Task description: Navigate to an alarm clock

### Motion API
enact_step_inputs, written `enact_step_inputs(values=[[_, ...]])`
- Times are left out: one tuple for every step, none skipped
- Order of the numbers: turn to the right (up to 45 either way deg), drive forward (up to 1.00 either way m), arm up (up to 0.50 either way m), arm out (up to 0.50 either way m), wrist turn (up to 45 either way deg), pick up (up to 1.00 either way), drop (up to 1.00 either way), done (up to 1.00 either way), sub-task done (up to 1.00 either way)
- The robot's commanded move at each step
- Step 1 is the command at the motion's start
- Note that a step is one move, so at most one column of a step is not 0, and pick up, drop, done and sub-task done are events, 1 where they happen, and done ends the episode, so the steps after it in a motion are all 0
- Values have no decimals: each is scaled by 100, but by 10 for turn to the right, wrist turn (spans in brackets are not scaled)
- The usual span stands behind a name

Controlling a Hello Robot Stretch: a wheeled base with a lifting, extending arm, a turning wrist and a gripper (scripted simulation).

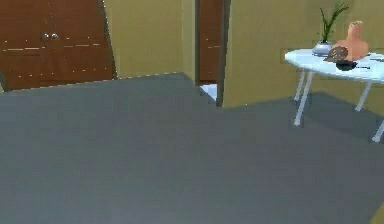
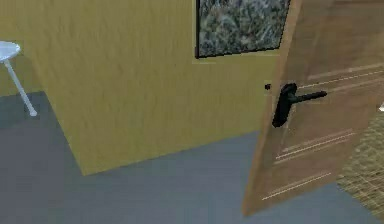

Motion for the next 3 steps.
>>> enact_step_inputs(values=[[0, 100, 0, 0, 0, 0, 0, 0, 0], [-30, 0, 0, 0, 0, 0, 0, 0, 0], [0, 100, 0, 0, 0, 0, 0, 0, 0]])
